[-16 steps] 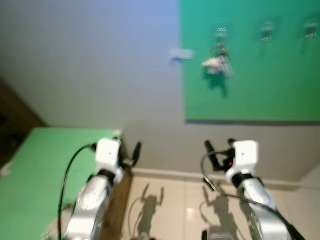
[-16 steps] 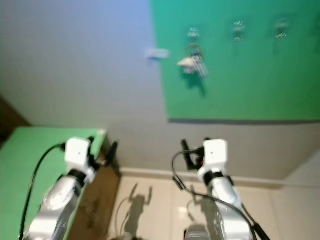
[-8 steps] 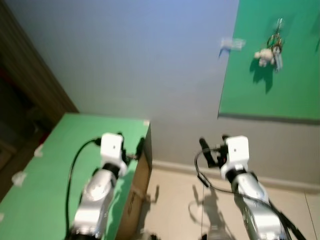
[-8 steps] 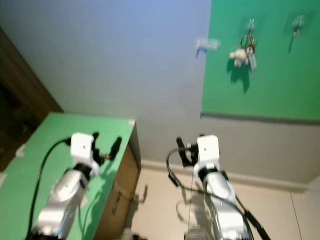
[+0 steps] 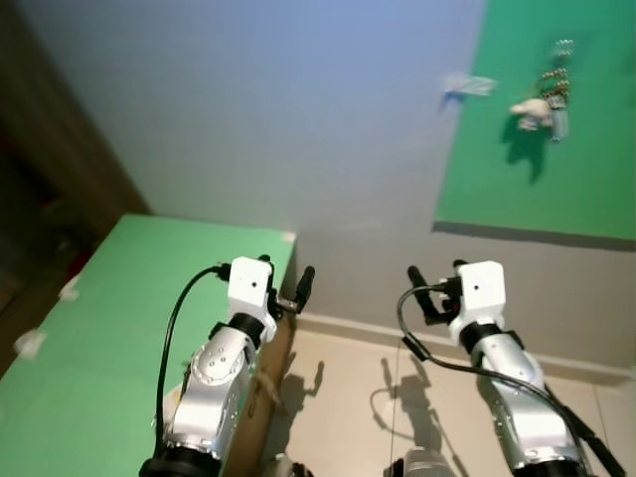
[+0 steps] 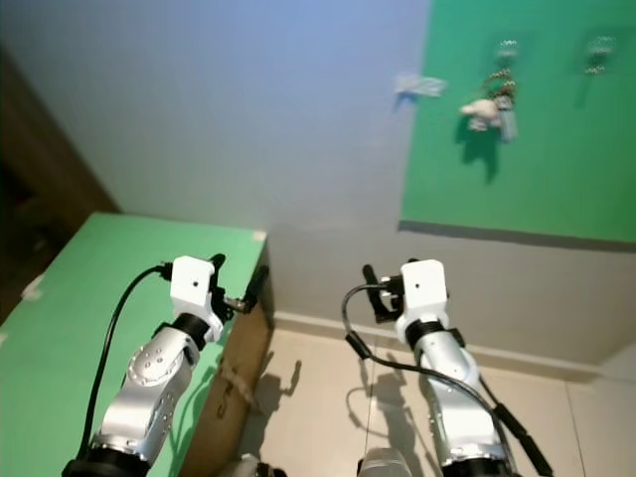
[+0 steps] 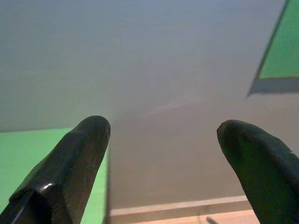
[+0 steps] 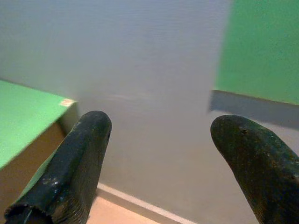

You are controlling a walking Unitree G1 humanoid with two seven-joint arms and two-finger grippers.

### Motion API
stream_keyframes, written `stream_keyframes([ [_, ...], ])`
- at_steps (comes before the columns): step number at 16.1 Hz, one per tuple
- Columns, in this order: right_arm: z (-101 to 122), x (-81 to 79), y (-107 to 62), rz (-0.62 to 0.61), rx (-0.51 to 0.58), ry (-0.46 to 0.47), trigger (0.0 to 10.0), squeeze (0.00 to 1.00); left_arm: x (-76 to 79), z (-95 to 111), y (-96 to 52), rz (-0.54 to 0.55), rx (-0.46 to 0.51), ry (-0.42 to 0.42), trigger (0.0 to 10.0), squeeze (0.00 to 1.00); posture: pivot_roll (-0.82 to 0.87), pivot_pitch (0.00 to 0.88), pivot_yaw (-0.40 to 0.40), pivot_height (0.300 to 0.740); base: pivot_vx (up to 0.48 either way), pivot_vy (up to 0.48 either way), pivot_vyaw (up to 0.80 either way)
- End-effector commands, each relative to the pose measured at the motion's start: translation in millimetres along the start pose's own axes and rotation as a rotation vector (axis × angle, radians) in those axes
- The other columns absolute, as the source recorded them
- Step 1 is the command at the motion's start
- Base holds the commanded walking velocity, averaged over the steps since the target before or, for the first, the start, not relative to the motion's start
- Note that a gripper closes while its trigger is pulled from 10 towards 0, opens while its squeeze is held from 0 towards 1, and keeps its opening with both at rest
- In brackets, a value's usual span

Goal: Hang keys on a hook

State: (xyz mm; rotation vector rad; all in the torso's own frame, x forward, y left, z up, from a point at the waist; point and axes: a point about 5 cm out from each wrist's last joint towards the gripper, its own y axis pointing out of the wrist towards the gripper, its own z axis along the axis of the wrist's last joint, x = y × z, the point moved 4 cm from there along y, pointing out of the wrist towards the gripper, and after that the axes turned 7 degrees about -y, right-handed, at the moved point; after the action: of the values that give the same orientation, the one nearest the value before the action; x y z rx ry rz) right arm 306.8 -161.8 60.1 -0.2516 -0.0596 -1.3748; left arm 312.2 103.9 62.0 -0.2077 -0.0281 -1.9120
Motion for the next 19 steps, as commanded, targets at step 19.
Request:
stream_keyframes([
  [19, 4.7, -21.7, 3.7, 0.063, 0.042, 0.026, 10.0, 0.0, -8.3, 19.9, 0.4, 0.065, 0.085, 0.029, 10.0, 0.0, -0.23, 0.043, 0.126, 0.72, 0.175, -0.207, 0.7],
])
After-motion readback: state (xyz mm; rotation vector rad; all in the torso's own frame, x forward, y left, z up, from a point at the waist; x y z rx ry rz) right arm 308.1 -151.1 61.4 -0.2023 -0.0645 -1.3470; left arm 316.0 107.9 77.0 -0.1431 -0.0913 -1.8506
